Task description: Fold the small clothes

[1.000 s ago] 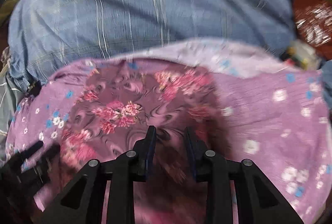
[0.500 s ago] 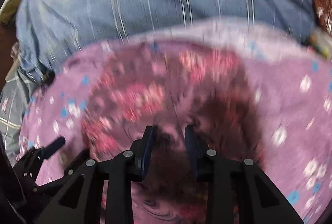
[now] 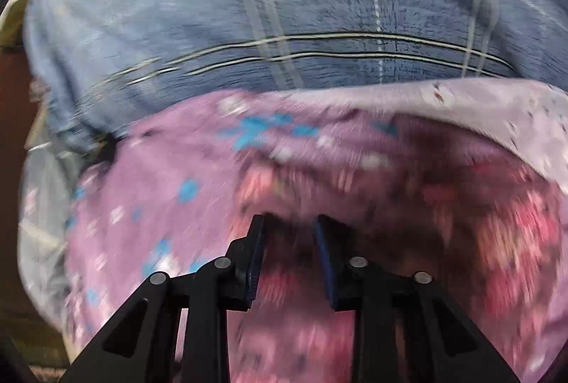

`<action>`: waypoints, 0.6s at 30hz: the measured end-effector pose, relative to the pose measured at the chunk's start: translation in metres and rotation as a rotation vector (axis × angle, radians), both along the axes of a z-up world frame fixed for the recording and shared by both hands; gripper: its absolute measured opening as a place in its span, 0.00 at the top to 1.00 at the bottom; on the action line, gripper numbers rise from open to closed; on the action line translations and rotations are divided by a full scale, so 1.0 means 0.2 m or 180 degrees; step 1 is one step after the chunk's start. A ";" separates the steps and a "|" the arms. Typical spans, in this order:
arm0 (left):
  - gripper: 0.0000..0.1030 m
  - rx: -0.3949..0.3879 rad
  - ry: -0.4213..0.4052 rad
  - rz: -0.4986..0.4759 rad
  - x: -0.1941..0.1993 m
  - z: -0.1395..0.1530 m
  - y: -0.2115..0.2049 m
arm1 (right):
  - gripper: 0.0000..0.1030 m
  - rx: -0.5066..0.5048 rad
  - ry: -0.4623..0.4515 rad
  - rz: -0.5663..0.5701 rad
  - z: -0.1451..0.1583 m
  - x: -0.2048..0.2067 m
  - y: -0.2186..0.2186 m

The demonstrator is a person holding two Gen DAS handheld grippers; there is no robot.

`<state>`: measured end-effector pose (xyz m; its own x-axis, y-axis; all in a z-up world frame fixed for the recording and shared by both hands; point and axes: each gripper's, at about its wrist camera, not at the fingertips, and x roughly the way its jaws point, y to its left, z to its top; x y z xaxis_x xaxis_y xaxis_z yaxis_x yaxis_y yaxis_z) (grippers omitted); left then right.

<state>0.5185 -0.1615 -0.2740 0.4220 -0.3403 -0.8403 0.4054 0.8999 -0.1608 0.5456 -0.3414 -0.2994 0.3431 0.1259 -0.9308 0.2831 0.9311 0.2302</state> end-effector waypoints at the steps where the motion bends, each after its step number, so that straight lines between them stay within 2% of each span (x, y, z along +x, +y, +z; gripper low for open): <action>1: 0.37 0.0001 0.0005 -0.0007 0.01 -0.01 0.00 | 0.74 0.0013 -0.0050 -0.0041 0.00 0.02 -0.01; 5: 0.37 -0.0031 0.0025 -0.0019 0.01 0.00 0.01 | 0.74 0.0042 -0.0341 -0.0099 0.12 -0.05 -0.03; 9: 0.39 -0.0096 0.0012 -0.0056 -0.01 0.05 0.04 | 0.69 0.0020 -0.0550 -0.0115 0.28 -0.28 -0.07; 11: 0.39 -0.0089 -0.0024 -0.0051 -0.02 0.07 0.05 | 0.69 -0.0009 -0.0538 -0.0080 0.33 -0.42 -0.09; 14: 0.38 0.0089 -0.0046 -0.0114 -0.05 0.05 0.03 | 0.69 -0.0119 -0.0511 -0.0034 0.38 -0.70 -0.11; 15: 0.38 0.0210 -0.0070 -0.0182 -0.06 0.03 0.00 | 0.69 -0.0148 -0.0482 -0.0023 0.38 -0.79 -0.11; 18: 0.38 0.0365 -0.0238 -0.0246 -0.09 0.05 -0.04 | 0.69 -0.0200 -0.0279 0.0023 0.31 -1.00 -0.11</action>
